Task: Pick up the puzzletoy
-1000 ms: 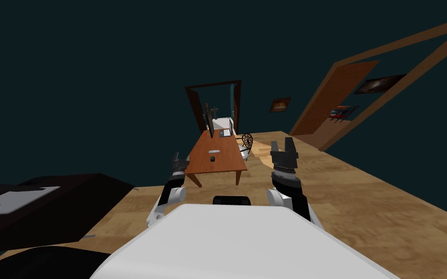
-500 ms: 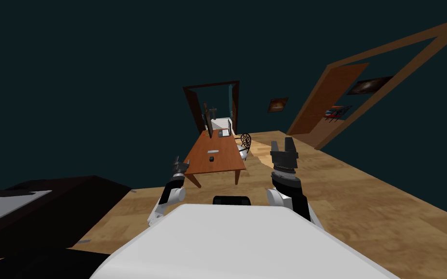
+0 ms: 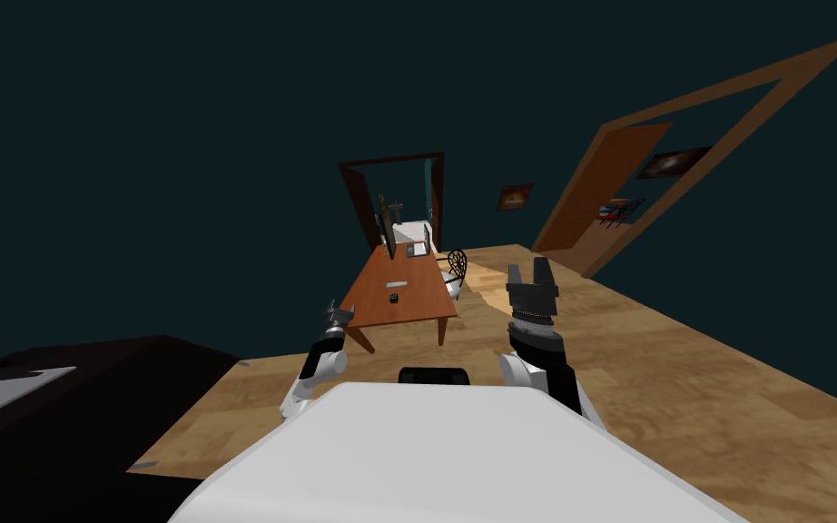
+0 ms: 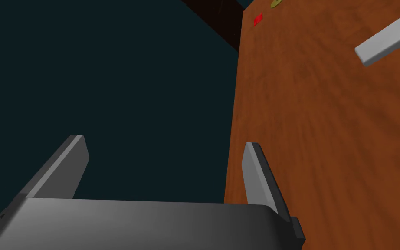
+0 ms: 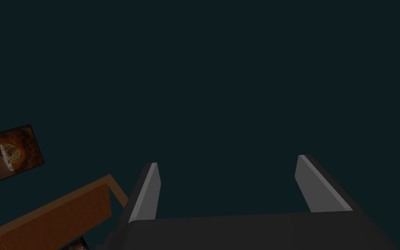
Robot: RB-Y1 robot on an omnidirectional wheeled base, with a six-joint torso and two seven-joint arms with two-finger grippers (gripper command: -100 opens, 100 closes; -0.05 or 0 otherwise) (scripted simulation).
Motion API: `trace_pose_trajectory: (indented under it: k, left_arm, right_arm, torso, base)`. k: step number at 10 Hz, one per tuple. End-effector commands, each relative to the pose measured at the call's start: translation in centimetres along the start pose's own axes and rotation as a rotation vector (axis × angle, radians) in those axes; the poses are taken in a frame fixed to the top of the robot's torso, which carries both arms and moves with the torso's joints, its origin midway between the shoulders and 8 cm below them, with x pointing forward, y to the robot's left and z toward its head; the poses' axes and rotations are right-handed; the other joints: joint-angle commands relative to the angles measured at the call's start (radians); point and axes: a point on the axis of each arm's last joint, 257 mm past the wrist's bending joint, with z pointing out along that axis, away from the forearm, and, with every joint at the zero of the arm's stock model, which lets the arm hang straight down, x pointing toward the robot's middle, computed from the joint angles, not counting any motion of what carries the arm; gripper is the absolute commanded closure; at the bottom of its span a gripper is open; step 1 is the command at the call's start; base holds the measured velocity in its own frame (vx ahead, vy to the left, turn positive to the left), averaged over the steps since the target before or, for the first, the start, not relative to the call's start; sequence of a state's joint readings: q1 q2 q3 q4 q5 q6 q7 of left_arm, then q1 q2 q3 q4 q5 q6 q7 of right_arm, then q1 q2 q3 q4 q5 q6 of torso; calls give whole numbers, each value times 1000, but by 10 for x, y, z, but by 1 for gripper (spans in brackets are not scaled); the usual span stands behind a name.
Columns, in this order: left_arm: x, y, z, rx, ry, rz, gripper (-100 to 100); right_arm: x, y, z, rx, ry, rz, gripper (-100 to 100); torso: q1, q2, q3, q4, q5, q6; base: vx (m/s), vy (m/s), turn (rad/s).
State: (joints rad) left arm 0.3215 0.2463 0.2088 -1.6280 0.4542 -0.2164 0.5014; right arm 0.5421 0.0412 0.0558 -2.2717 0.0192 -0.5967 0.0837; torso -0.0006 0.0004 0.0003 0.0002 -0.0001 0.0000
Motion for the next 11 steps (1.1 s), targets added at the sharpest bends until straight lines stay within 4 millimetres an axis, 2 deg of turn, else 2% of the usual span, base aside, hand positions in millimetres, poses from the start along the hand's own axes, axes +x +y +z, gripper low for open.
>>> trace_pose_trajectory:
  k: [1, 2, 3, 4, 6, 8, 11]
  left_arm:
    - [-18, 11, 1, -27, -40, -25, -100]
    - [-24, 14, 6, -37, -62, -76, -100]
    - [-38, 24, 3, -55, -90, -73, -100]
    - [-38, 24, 3, -55, -90, -73, -100]
    - [-63, 43, 8, -95, -163, -173, -100]
    - [-87, 64, 4, -132, -228, -218, -100]
    - [-108, 90, 3, -175, -303, -309, -100]
  right_arm:
    - [0, 0, 0, 0, 0, 0, 0]
    - [0, 0, 0, 0, 0, 0, 0]
    - [0, 0, 0, 0, 0, 0, 0]
    - [0, 0, 0, 0, 0, 0, 0]
    - [0, 0, 0, 0, 0, 0, 0]
    - [0, 0, 0, 0, 0, 0, 0]
    - [0, 0, 0, 0, 0, 0, 0]
  torso:
    - [0, 0, 0, 0, 0, 0]
    - [0, 0, 0, 0, 0, 0]
    - [0, 0, 0, 0, 0, 0]
    - [0, 0, 0, 0, 0, 0]
    - [0, 0, 0, 0, 0, 0]
    - [0, 0, 0, 0, 0, 0]
    - [0, 0, 0, 0, 0, 0]
  base:
    - [-9, -11, -36]
    - [-10, -17, -65]
    - [-8, -13, -33]
    - [-3, -5, 10]
    - [-9, -15, -84]
    - [-4, -18, -36]
    - [0, -20, -55]
